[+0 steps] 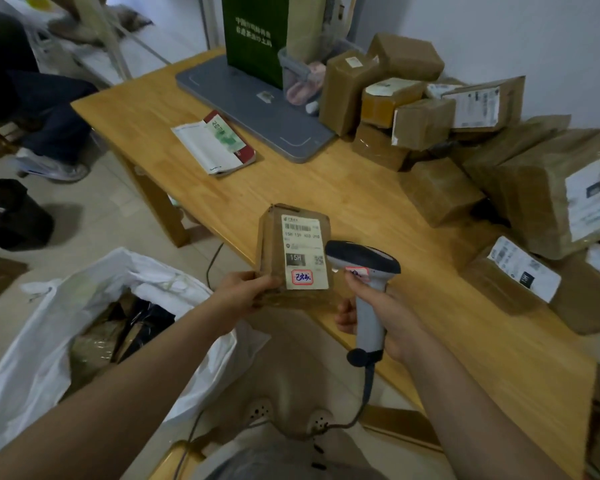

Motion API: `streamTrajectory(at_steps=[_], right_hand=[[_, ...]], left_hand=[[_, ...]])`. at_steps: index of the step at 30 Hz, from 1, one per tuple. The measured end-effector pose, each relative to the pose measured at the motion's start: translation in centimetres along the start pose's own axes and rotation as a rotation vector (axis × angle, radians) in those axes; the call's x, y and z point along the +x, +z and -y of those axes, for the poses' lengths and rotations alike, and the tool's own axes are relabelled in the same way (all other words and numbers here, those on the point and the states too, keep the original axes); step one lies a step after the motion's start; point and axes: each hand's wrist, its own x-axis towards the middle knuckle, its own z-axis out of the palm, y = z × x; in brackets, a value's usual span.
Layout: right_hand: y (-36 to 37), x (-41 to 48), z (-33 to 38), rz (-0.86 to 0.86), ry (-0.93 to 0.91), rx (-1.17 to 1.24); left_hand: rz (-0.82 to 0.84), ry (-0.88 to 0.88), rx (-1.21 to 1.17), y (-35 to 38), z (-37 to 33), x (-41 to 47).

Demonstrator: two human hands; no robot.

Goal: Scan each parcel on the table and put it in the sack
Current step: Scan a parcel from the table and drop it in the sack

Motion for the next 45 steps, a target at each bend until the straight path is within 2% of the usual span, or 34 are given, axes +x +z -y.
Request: streamTrajectory(at_steps=[7, 13, 22, 26, 34, 36, 41, 43, 45], right_hand=[[1.4, -0.8, 1.6, 0.0, -0.12, -0.037], [0.5, -1.1, 2.8, 0.072, -0.266, -0.191], [1.0, -1.7, 3.6, 0.215, -0.32, -0.261], [1.5, -1.7, 3.5, 0.268, -0.318, -0.284], [3.5, -1.2, 3.2, 0.365, -0.273, -0.309], [4.2, -0.7, 3.1, 0.378, -0.243, -0.298], [5.9, 0.6, 2.6, 0.375, -0.164, -0.287], [6.8, 1.2, 2.3, 0.366, -0.134, -0.289], [7.6, 1.7, 2.1, 0.348, -0.11, -0.292]], left_hand=[[-0.102, 0.217, -0.003, -0.5, -0.3, -0.6], [-0.24, 0.33, -0.028, -0.4, 0.0, -2.5], [-0.432, 0.349, -0.094, -0.1, 1.6, -4.2], [-0.451, 0.353, -0.138, -0.6, 2.2, -4.8], [-0.512, 0.245, -0.286, -2.2, 4.6, -5.3], [-0.602, 0.174, -0.367, -3.8, 5.8, -5.5], [-0.951, -0.02, -0.531, -10.3, 10.9, -6.4], [-1.013, -0.129, -0.559, -12.6, 12.7, -6.7], [-1.007, -0.219, -0.6, -14.5, 14.4, -6.4]])
